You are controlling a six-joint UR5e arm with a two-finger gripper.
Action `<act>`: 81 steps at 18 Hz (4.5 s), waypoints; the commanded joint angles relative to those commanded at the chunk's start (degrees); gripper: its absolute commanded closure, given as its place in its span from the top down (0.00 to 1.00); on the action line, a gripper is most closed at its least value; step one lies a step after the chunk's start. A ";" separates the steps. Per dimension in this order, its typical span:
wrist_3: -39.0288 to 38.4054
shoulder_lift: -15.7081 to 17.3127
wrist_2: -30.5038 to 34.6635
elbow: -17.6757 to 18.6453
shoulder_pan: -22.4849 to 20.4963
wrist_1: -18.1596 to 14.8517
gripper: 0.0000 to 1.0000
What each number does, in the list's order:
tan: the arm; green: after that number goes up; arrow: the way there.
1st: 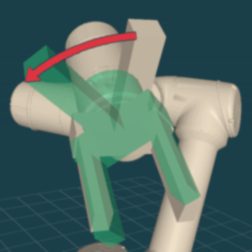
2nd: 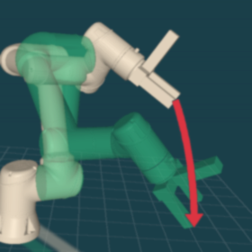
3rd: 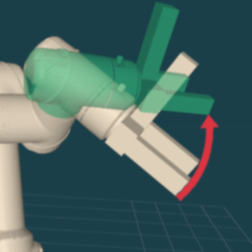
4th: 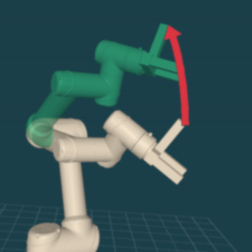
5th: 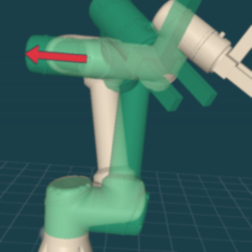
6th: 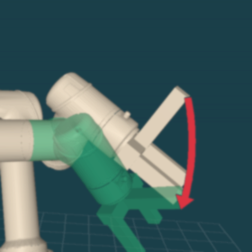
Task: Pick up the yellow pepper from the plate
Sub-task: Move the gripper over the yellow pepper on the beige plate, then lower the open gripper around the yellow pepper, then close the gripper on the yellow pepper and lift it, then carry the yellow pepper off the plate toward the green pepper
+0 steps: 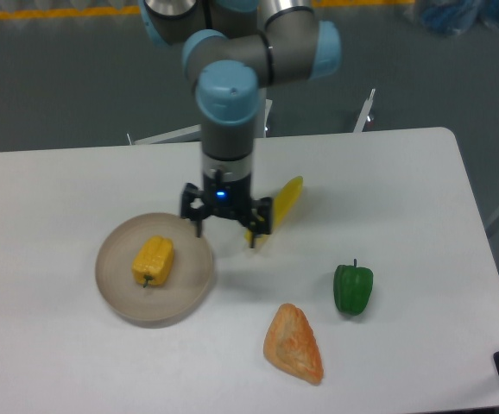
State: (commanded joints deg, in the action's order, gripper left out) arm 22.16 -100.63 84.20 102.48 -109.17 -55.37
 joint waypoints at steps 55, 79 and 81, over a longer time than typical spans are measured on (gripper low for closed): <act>26.59 -1.58 6.51 -4.56 -14.65 -0.61 0.35; 33.65 -2.20 6.51 -10.37 -18.44 -0.70 0.35; 33.56 -2.11 6.51 -10.45 -18.45 -0.70 0.35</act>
State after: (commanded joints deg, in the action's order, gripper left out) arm 55.72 -102.74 90.70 92.02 -127.62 -56.07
